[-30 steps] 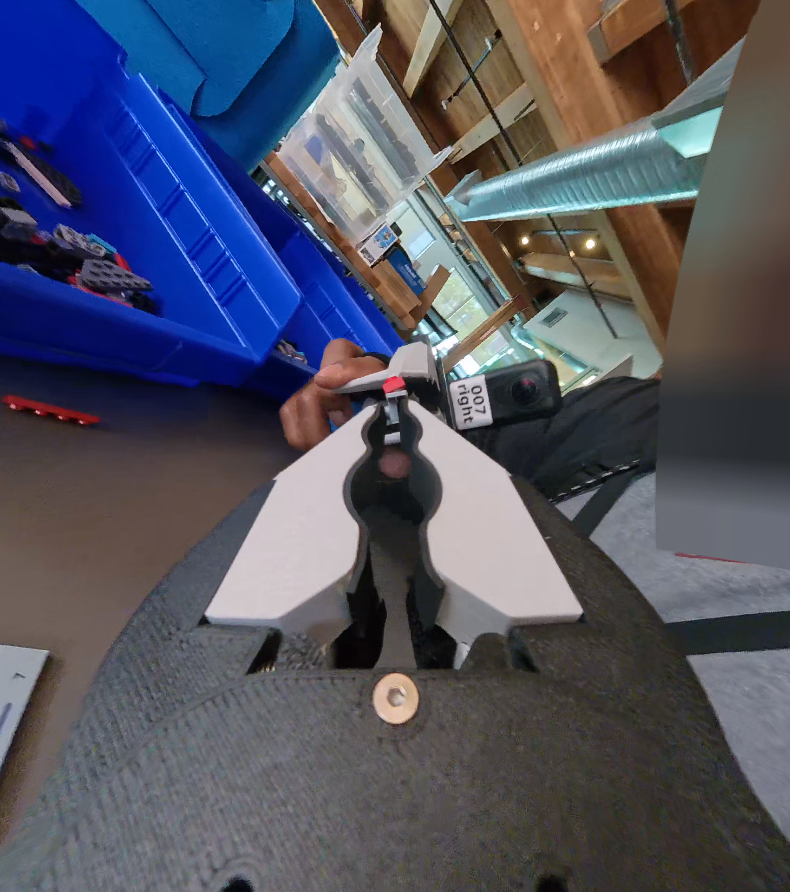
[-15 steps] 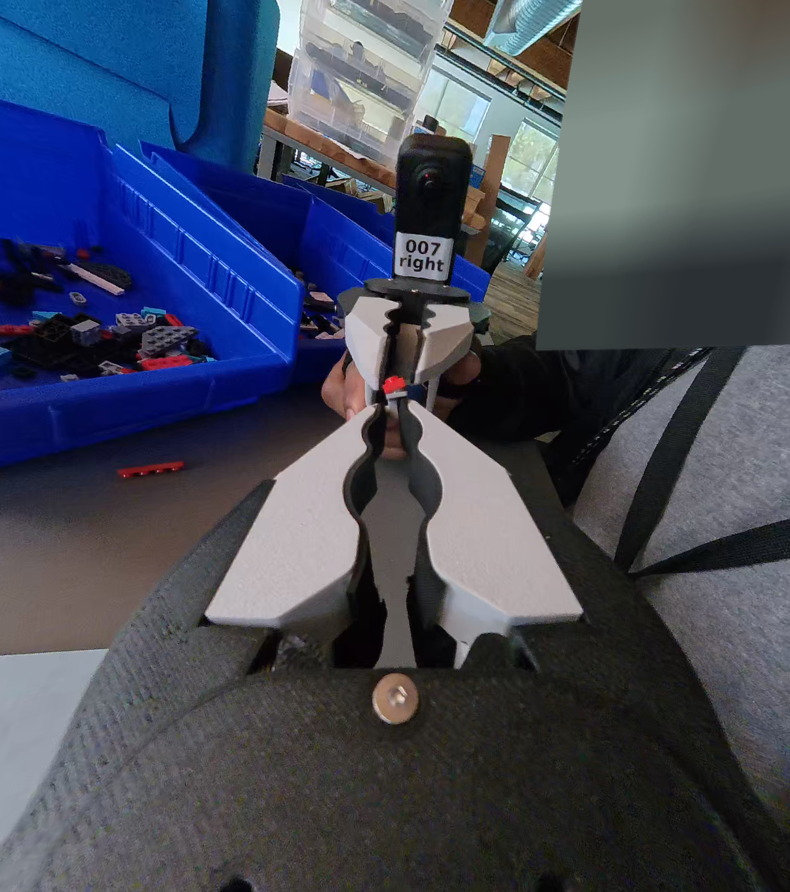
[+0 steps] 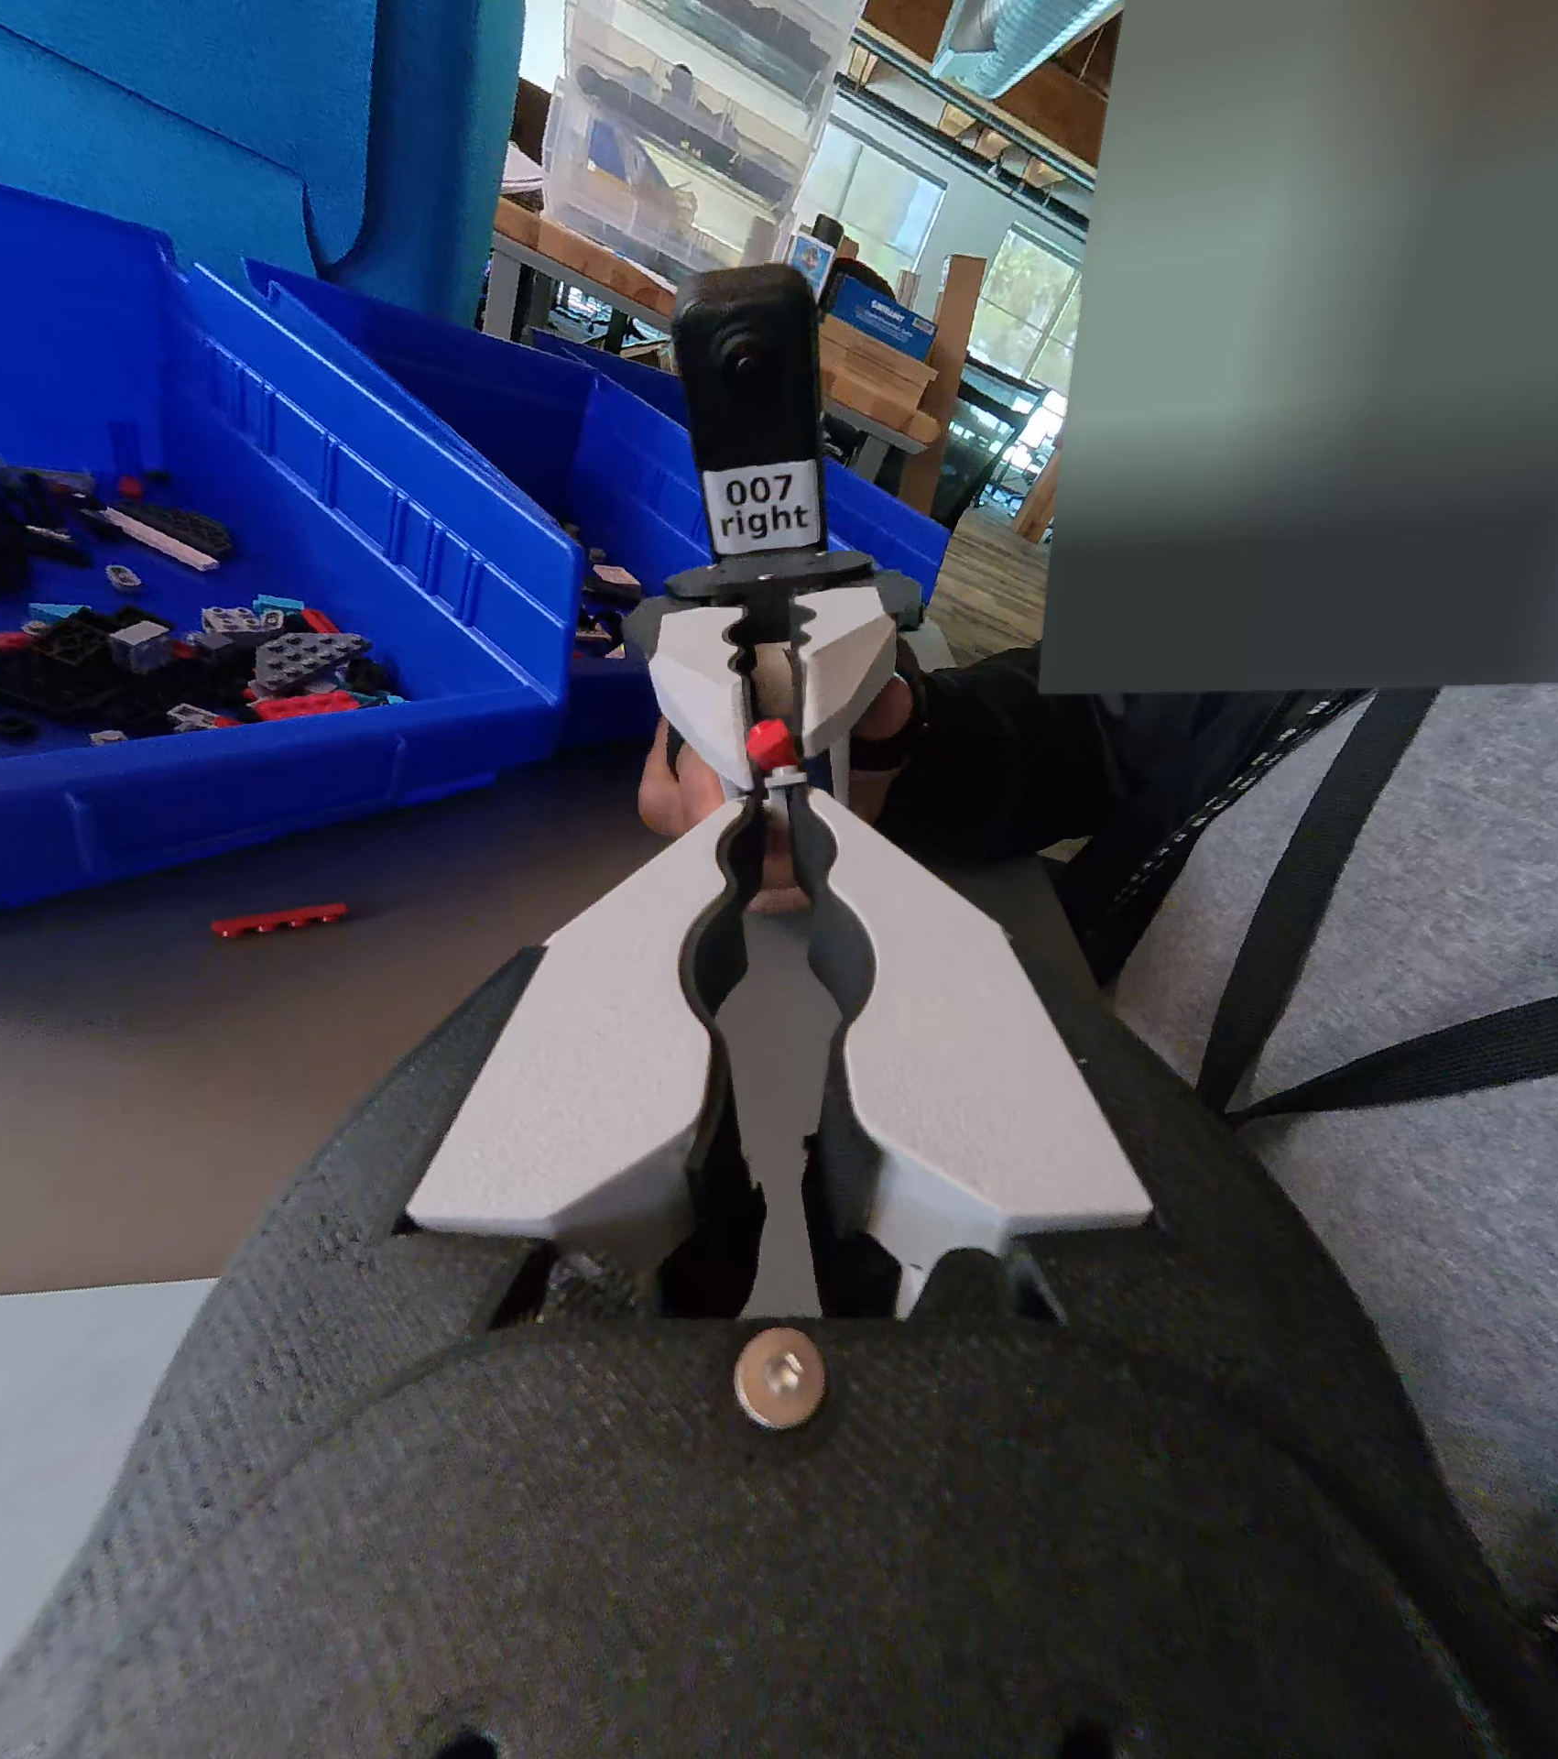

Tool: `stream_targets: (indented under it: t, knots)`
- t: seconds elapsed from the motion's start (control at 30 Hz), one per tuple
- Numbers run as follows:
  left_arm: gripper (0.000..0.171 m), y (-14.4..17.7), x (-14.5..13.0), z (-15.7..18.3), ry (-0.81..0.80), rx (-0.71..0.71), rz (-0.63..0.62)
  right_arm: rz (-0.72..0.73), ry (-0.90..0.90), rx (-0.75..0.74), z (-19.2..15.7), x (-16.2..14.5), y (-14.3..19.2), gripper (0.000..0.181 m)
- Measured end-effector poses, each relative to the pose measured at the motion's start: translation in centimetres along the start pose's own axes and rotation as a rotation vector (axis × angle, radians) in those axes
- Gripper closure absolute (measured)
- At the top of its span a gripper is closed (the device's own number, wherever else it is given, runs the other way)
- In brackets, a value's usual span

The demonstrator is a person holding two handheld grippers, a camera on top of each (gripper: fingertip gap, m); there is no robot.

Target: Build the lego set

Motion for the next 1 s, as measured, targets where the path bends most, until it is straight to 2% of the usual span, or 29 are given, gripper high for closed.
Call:
stream_targets:
  t: [0.1, 0.33, 0.6, 1.0]
  knots:
    - [0.167, 0.0, 0.1, -0.1, 0.035, -0.005, 0.017, 0.034, -0.047, -0.013, 0.4, 0.4, 0.1, 0.171]
    - [0.167, 0.3, -0.4, -1.1, 0.071, 0.065, -0.016, -0.072, 0.180, -0.074, 0.8, -0.5, 0.0, 0.171]
    - [0.167, 0.3, -1.0, -1.4, 0.091, 0.080, -0.048, -0.124, 0.247, -0.086, 0.8, -1.1, 0.0, 0.171]
    - [0.167, 0.2, -1.1, -0.6, -0.005, 0.047, -0.090, -0.136, 0.034, -0.012, 0.5, -1.4, 0.3, 0.171]
Point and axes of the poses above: each gripper's, where its closed fingertips meet, y back along the fingers, x out of its top, z = x × y across the jaws, the point moved 3 cm from there along y, back along the fingers, and after that the axes turned 15 degrees about z, right-handed, at the moved point
